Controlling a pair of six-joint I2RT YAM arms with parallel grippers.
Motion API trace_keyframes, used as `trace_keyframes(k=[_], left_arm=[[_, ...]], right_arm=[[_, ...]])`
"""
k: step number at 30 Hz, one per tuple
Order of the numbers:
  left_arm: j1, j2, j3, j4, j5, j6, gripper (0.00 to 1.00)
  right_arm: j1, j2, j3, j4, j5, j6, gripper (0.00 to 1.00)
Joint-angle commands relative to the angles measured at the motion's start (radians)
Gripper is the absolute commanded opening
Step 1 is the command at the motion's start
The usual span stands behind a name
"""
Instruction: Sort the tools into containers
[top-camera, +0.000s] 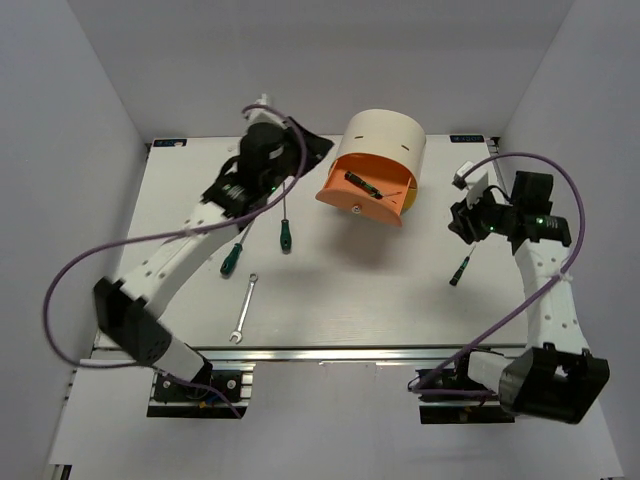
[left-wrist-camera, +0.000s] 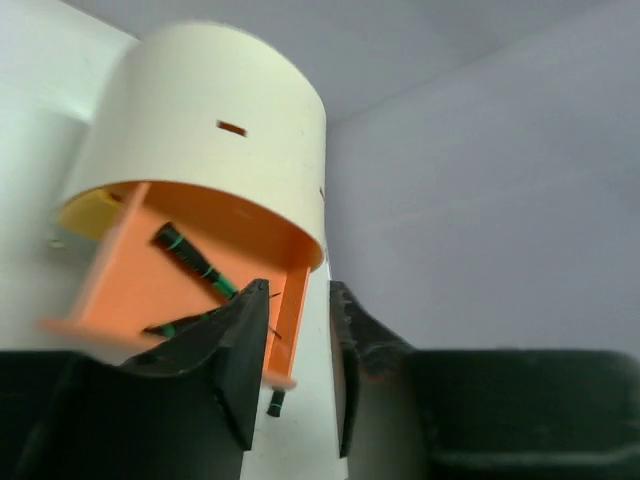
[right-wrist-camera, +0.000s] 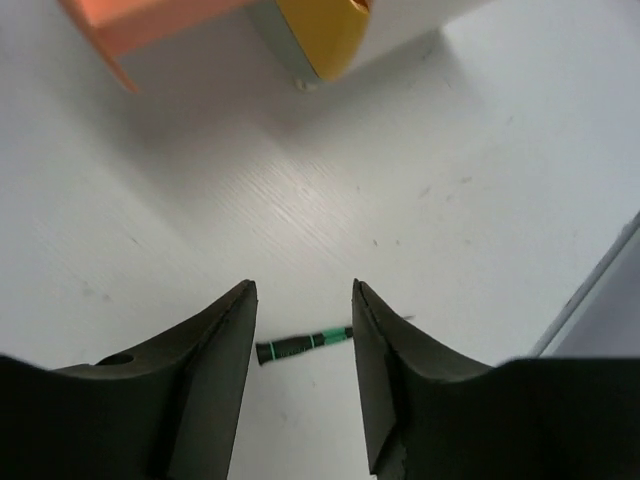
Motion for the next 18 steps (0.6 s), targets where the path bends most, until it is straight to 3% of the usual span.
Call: trace_keyframes(k=[1,2,3,5,9,10,15,18], left_arm=[[0.015,-0.296,-0.155,0.072,-0.038,0.264,0.44],[0.015,-0.345,-0.250,0.063,-0.048,0.280,0.59],[0.016,-0.438,-0.292,0.020,-0.080,0.278,0.63],[0.016,-0.527,-0.414,-0.021,-0.112,0.265,0.68],[0.016,-0.774,-0.603,-0.086,-0.178,0.151,0.69],[0.016,-0.805,-0.629,-0.095,-0.186,0.134,0.69],[0.016,-0.908,-0.724,-0.170,-0.227,0.071,0.70],[0.016,-0.933,-0.752,-0.170,-0.227,0.062,0.70]], right_arm=[[-0.066,0.076,0.089,-0.238,-0.005,-0.184,0.48],[-0.066,0.098,0.098,-0.224,0.091,-0.135,0.31],[-0.068,0.148,0.104,-0.209,0.139,-0.016,0.18],[-0.072,0.203,0.125,-0.254,0.191,0.045,0.16],[-0.074,0.262,0.022,-0.232,0.260,0.403,0.35],[-0.072,0.256,-0.014,-0.209,0.277,0.404,0.40],[-0.072,0.147,-0.221,0.031,0.466,0.735,0.66],[-0.072,0.124,-0.282,0.122,0.511,0.842,0.68]])
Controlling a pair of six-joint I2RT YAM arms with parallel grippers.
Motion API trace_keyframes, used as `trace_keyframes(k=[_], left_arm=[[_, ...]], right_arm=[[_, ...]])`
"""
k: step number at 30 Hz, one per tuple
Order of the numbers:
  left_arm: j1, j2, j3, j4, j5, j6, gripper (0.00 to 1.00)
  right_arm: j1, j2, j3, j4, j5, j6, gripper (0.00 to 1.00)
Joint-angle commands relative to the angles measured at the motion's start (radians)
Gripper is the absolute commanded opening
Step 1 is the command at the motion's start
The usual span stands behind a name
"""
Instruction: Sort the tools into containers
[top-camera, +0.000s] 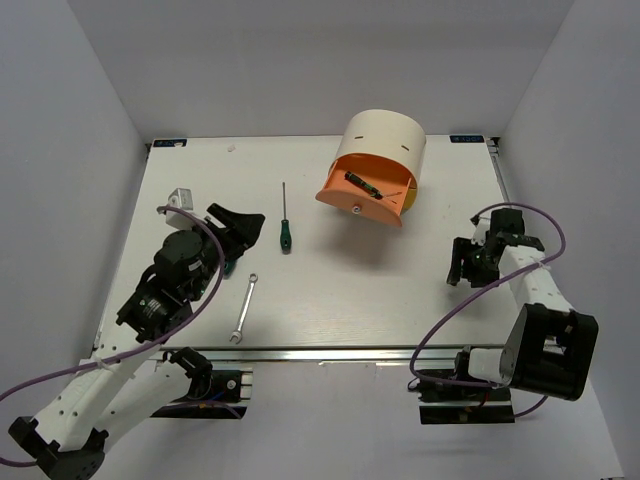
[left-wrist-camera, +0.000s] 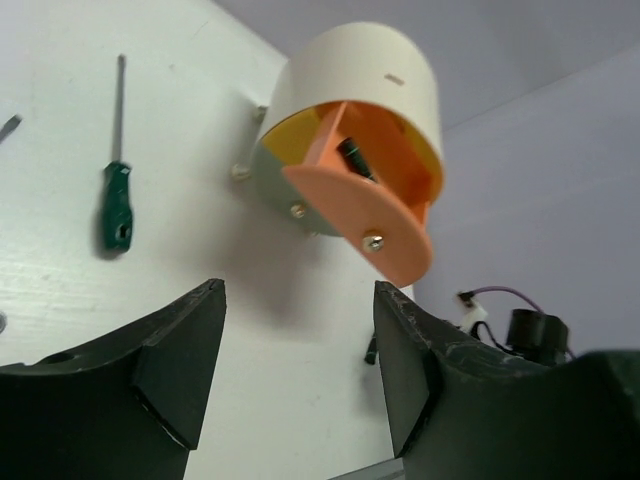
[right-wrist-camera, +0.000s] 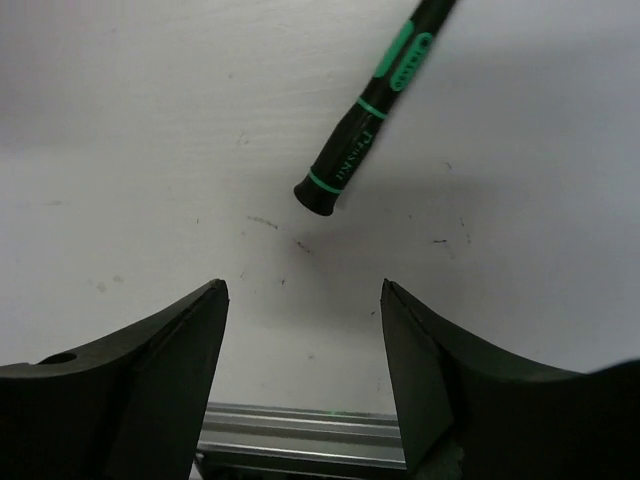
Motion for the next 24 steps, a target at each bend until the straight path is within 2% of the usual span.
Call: trace_keyframes(k=[1,5,11,17,20,23,24], left_arm=[[-0.002,-0.020,-0.026,-0.038,-0.028,-0.034,0.70],[-0.002,0.002,-0.020,-0.052,-0.014,-0.034,0.71],[-0.002,0.034,-0.032,-0.031,-0.002,-0.041,0.71],[-0.002,0.043,-0.042,-0.035,-0.005,-0.066,0.71],[-0.002,0.043,-0.055,-0.037,-0.005,-0.086,0.71],[-0.002,0.045,-0.071,-0.026,0.000,-0.097,0.71],[-0.002,0.046,-0.075,-0.015,0.000,-0.101,0.71]], right_arm=[[-0.004,-0.040,-0.019,0.204,0.112,0.231,0.69],[-0.004,0.027,-0.015,0.268,0.184,0.314,0.69],[-0.004,0.147,-0.013,0.347,0.190,0.409,0.66],[-0.004,0.243,0.016,0.371,0.205,0.449,0.59],[-0.004,0.273,0.021,0.373,0.218,0.458,0.51],[-0.004,0.282,0.008,0.370,0.215,0.463,0.37],[-0.006,0.277,0.004,0.368,0.212,0.458,0.28]])
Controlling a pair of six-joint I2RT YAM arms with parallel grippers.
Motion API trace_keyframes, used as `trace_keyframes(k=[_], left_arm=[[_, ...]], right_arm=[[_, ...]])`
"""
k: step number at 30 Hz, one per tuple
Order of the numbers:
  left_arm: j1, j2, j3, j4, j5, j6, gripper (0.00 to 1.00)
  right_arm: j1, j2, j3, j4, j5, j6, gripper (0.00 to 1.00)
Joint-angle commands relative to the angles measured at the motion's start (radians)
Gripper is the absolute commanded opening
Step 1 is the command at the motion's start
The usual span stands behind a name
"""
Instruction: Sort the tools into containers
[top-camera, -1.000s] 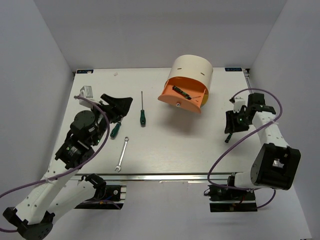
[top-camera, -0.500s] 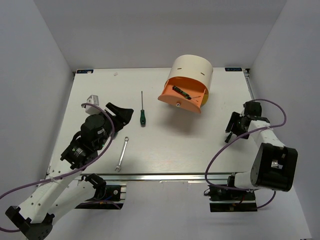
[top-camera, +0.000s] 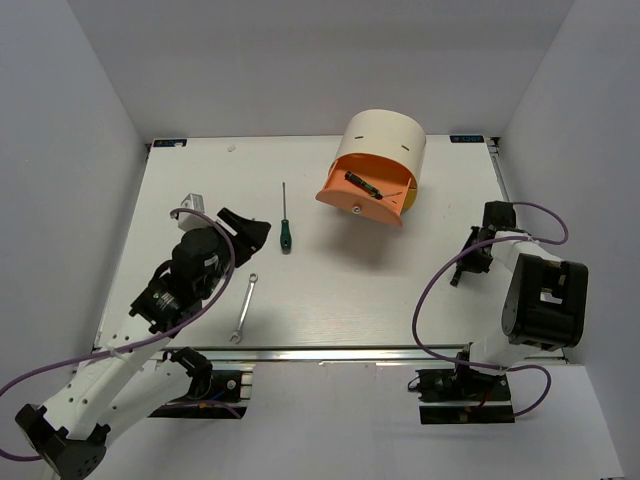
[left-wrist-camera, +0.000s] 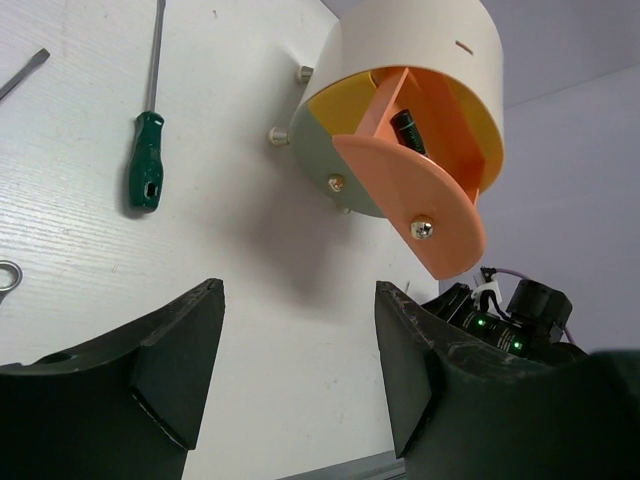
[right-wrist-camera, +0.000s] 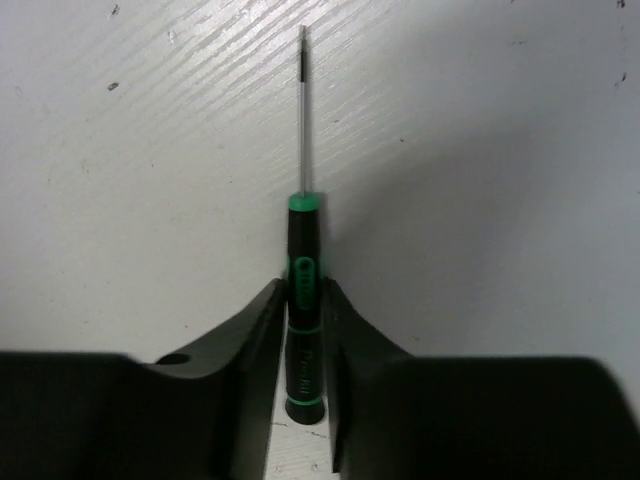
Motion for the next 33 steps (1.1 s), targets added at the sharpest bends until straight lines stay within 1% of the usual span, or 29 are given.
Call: trace_keyframes(k=[1,2,3,5,6,7,8,10,11,12,13,14,15,17,18,20,21,23,24,25,28,30,33], left_arm=[[-0.002,-0.002,-0.019,0.024,0.008,-0.018,0.71],[-0.002,0.003,-0.021,0.034,0.013,-0.020,0.71],[-0.002,0.008,-0.024,0.038,0.016,-0.021,0.71],[-0.002,0.017,-0.032,0.058,0.026,-0.022,0.71],[-0.002,0.029,-0.033,0.067,0.040,-0.022,0.71],[-0.002,0.038,-0.041,0.077,0.048,-0.022,0.71],[-0.002,0.046,-0.045,0.098,0.054,-0.025,0.71],[-0.002,0.070,-0.056,0.121,0.069,-0.044,0.72],[-0.002,0.077,-0.071,0.152,0.071,-0.055,0.72],[-0.002,0.083,-0.082,0.173,0.076,-0.080,0.72],[-0.002,0.090,-0.094,0.196,0.082,-0.090,0.72],[-0.002,0.096,-0.105,0.245,0.086,-0.097,0.72],[-0.002,0.101,-0.120,0.264,0.089,-0.112,0.72],[-0.002,0.127,-0.122,0.297,0.097,-0.115,0.72],[-0.002,0.138,-0.114,0.301,0.100,-0.117,0.72],[-0.002,0.170,-0.104,0.307,0.111,-0.115,0.72],[-0.002,0.178,-0.098,0.313,0.117,-0.114,0.72],[-0.002,0.199,-0.098,0.334,0.132,-0.110,0.72],[-0.002,0.205,-0.098,0.342,0.140,-0.110,0.72],[-0.002,0.210,-0.098,0.348,0.146,-0.112,0.72],[-0.002,0.231,-0.091,0.365,0.164,-0.112,0.72],[-0.002,0.245,-0.093,0.391,0.175,-0.112,0.71],[-0.002,0.268,-0.096,0.445,0.194,-0.123,0.69]], right_arm=[[-0.007,0.011,-0.002,-0.001,0.010,0.018,0.24],[-0.006,-0.006,-0.002,-0.004,0.005,0.010,0.20],[-0.007,-0.016,0.001,-0.006,-0.004,-0.014,0.12],[-0.006,-0.062,0.033,-0.020,-0.054,-0.046,0.06],[-0.006,-0.081,0.050,-0.024,-0.098,-0.093,0.00],[-0.007,-0.101,0.073,-0.029,-0.134,-0.118,0.00],[-0.004,-0.142,0.126,-0.030,-0.222,-0.149,0.00],[0.023,-0.180,0.194,-0.032,-0.336,-0.311,0.00],[0.037,-0.211,0.237,-0.056,-0.429,-0.377,0.00],[0.062,-0.225,0.316,-0.062,-0.491,-0.437,0.00],[0.069,-0.252,0.353,-0.078,-0.624,-0.580,0.00],[0.083,-0.269,0.387,-0.085,-0.651,-0.623,0.00],[0.129,-0.285,0.424,-0.066,-0.657,-0.652,0.00],[0.171,-0.317,0.453,-0.034,-0.654,-0.732,0.00],[0.236,-0.320,0.465,-0.006,-0.660,-0.755,0.00],[0.281,-0.302,0.514,0.006,-0.686,-0.828,0.00],[0.328,-0.284,0.539,-0.009,-0.699,-0.855,0.00],[0.371,-0.216,0.616,-0.010,-0.718,-0.884,0.00],[0.416,-0.195,0.640,-0.015,-0.723,-0.893,0.00],[0.439,-0.147,0.689,-0.016,-0.706,-0.902,0.00],[0.493,-0.054,0.751,-0.018,-0.677,-0.916,0.00],[0.508,-0.020,0.781,-0.021,-0.662,-0.931,0.00],[0.511,0.029,0.795,-0.072,-0.660,-0.953,0.00]])
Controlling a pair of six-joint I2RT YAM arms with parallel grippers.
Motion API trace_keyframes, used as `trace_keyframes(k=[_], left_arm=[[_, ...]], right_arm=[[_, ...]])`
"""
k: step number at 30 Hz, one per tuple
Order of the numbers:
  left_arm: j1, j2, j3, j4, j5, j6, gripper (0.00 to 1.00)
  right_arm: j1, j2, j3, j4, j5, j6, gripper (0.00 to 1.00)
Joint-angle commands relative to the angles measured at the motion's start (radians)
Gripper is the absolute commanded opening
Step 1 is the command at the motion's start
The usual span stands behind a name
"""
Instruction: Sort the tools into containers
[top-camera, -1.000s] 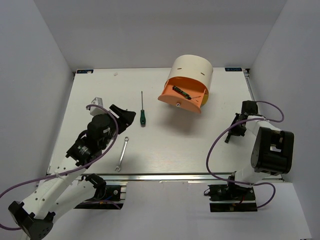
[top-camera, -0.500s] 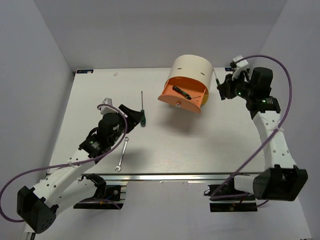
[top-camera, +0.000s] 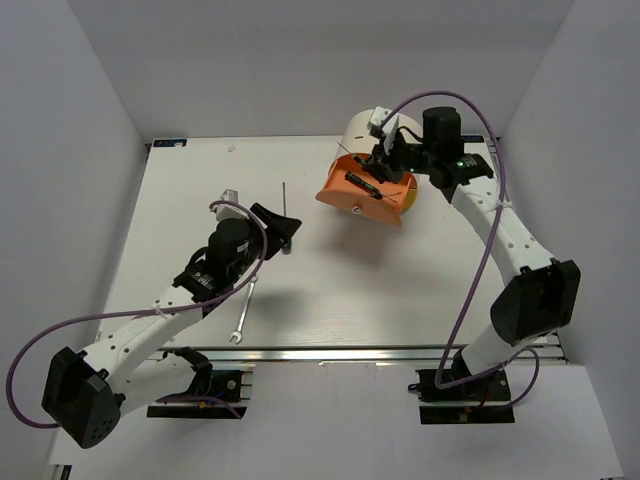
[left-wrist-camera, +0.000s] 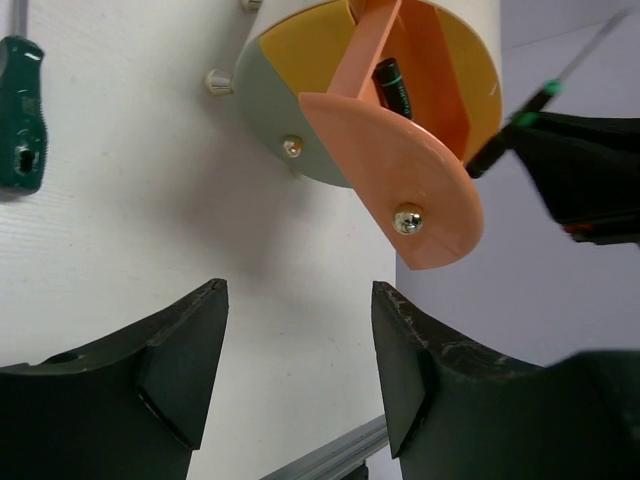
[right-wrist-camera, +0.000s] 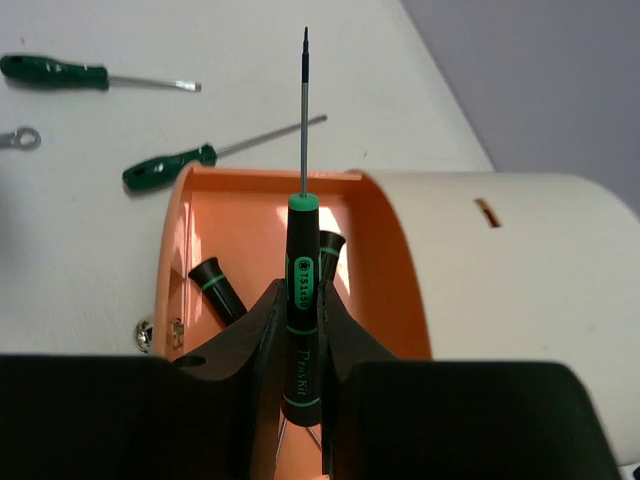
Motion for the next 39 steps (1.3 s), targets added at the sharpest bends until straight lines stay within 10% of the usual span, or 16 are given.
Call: trace_keyframes(k=[1,6,12,26,39], left_arm=[[-0.002,0.015,0.023,0.104,0.041,-0.010,0.69],[-0.002,0.087,0.057,0.167,0.088,-0.014,0.65],[-0.003,0.245,0.141,0.256,0.166,-0.030,0.63],[-0.036,0.549,0.331,0.384,0.300,-0.062,0.40],[-0.039,0.729,0.514,0.405,0.288,-0.036,0.40]], right_arm=[[-0.001,0.010,0.051,-0.071,0.013,-0.067,0.00],[0.001,-0.012,-0.004,-0.136,0.063,-0.132,0.05],[-0.001,-0.045,-0.021,-0.187,0.097,-0.152,0.49],[-0.034,-0.061,0.061,-0.027,0.206,-0.049,0.60],[-0.261,0.128,0.190,0.092,-0.076,0.472,0.49]])
